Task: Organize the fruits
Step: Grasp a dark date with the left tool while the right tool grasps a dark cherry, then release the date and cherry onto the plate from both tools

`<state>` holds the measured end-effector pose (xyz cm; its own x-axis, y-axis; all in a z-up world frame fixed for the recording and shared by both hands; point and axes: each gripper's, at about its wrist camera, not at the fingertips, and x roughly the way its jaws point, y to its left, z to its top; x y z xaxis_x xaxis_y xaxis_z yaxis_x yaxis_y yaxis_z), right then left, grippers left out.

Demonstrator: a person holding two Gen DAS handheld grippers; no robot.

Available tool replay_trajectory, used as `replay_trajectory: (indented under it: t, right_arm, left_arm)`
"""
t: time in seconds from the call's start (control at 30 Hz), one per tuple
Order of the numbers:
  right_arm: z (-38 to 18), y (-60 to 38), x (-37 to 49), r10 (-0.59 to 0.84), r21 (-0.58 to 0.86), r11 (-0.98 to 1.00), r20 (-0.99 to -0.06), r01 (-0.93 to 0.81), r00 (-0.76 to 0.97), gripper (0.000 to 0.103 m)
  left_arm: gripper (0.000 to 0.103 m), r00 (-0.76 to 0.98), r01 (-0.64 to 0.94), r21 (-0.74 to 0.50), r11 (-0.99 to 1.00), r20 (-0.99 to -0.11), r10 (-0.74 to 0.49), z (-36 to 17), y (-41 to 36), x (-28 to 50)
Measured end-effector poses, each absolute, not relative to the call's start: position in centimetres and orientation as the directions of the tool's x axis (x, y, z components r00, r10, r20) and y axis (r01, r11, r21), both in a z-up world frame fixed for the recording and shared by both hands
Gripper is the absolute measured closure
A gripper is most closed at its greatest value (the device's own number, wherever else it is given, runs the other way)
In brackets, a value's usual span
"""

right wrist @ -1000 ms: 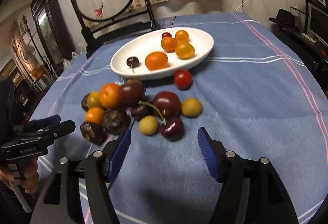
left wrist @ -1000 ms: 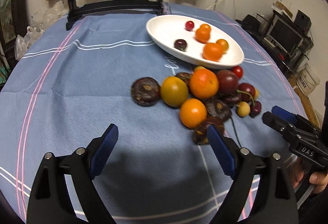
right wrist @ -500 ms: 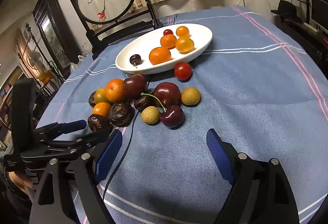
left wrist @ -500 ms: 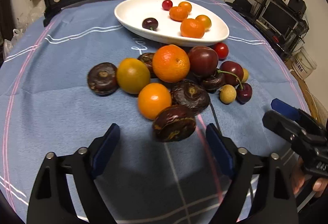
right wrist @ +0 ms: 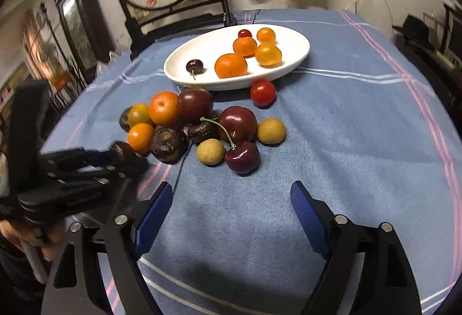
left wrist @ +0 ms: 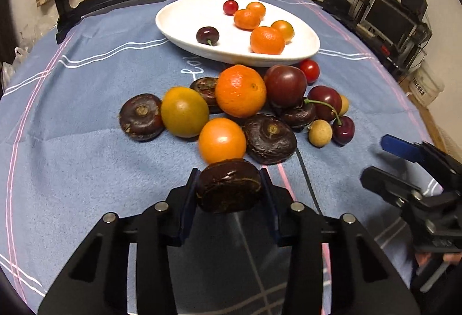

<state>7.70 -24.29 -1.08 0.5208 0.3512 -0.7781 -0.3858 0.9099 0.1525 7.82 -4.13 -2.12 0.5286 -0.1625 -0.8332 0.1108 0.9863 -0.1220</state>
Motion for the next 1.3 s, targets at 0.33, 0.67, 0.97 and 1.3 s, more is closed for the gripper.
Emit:
replay_trajectory:
  t: [0.33, 0.67, 0.97, 1.3]
  right_arm:
    - [-2.6, -21.0, 11.2, 0.239, 0.019, 0.908, -0.843, -0.418, 0.482, 0.063]
    - [-2.4, -22.0, 10.7, 0.315, 0.089, 0.901, -0.809, -0.425, 0.497, 0.073]
    - [1.4, -22.9, 8.4, 0.399, 0.131, 0.875, -0.741, -0.466, 0.541, 0.073]
    - [6.1, -21.4, 13.4, 0.426, 0.144, 0.876, -0.68, -0.461, 0.597, 0.073]
  left_arm:
    - [0.063, 0.555, 0.115, -0.147, 0.982, -0.81, -0.186, -1.6, -2.6, 7.1]
    - [0.063, 0.557, 0.117, -0.145, 0.982, -0.809, -0.186, -1.5, -2.2, 7.0]
    - [0.063, 0.582, 0.155, -0.145, 0.977, -0.786, -0.209, 0.6, -2.3, 7.3]
    - [0.063, 0.629, 0.164, -0.153, 0.975, -0.745, -0.223, 4.9, -3.1, 14.1]
